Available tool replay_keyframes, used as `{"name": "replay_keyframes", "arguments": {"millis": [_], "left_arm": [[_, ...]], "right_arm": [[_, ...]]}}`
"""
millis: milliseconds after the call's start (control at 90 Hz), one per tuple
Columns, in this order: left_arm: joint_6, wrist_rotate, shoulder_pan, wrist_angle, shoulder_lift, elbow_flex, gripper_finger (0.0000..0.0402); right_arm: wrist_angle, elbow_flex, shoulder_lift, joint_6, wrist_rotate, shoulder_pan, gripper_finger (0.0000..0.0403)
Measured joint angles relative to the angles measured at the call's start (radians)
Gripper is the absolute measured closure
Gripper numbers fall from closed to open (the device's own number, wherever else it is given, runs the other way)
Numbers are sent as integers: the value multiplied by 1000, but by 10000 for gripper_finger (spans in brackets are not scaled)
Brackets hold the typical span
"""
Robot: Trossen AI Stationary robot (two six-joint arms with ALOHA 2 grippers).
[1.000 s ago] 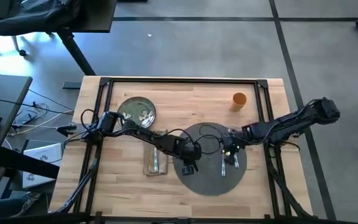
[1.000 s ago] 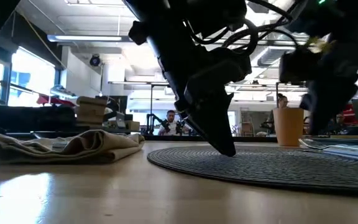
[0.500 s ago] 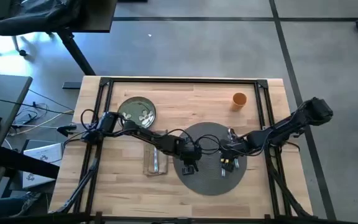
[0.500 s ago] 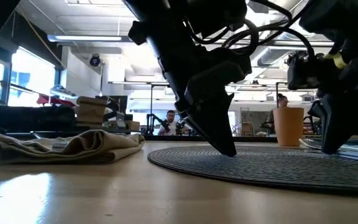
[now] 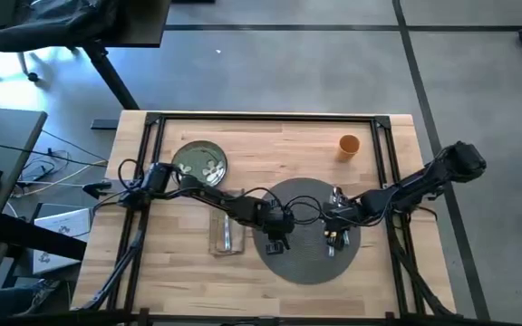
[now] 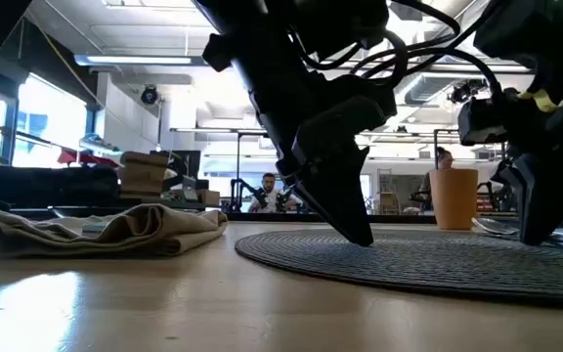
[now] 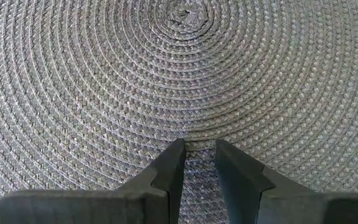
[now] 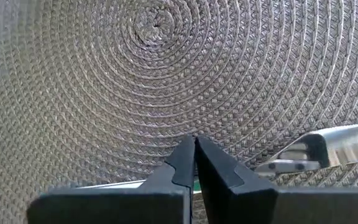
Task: Set table place
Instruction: Put the blue table knife to the left of the blue spoon on the gray placemat
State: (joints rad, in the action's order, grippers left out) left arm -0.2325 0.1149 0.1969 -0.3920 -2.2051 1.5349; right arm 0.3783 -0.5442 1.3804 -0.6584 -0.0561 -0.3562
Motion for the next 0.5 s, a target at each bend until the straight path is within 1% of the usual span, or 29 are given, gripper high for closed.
{"name": "replay_keyframes", "arguments": {"millis": [222,356,500], "left_arm": [[0,0,0,0,0,0,328],[0,0,0,0,0,0,328],[0,0,0,0,0,0,328]], "right_arm": [[0,-25,1,31,24,-28,403],[-17,-25,1,30,50,-74,403],[-68,-26,1,29,46,-126,403]]}}
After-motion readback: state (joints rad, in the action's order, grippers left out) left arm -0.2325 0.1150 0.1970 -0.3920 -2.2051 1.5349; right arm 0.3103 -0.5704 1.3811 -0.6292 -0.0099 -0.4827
